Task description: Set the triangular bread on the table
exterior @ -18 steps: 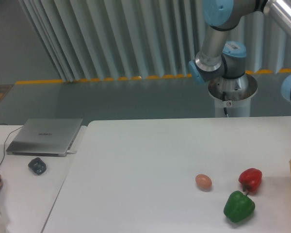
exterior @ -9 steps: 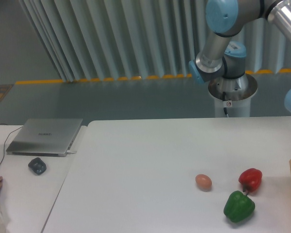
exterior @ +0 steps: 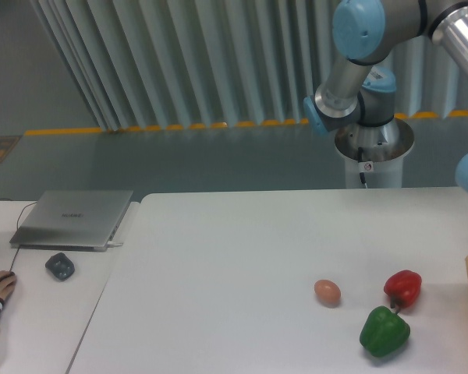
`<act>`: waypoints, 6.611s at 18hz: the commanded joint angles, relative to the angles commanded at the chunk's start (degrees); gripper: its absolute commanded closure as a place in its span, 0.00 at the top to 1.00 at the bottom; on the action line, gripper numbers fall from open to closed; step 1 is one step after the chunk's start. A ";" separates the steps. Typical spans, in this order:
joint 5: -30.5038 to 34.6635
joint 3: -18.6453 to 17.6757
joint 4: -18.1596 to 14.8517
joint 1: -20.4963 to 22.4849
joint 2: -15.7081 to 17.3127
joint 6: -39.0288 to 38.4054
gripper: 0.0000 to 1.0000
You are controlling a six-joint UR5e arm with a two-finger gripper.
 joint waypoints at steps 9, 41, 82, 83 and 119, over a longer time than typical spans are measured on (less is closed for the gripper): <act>-0.09 -0.35 0.97 -0.70 -0.97 -0.27 1.00; -7.01 0.53 -12.10 2.81 5.35 2.54 0.33; -5.36 -1.58 -2.63 2.99 1.14 -6.42 1.00; -5.36 -1.58 -2.63 2.81 1.14 -6.42 1.00; -5.89 -0.80 -7.18 2.90 3.59 -6.16 0.27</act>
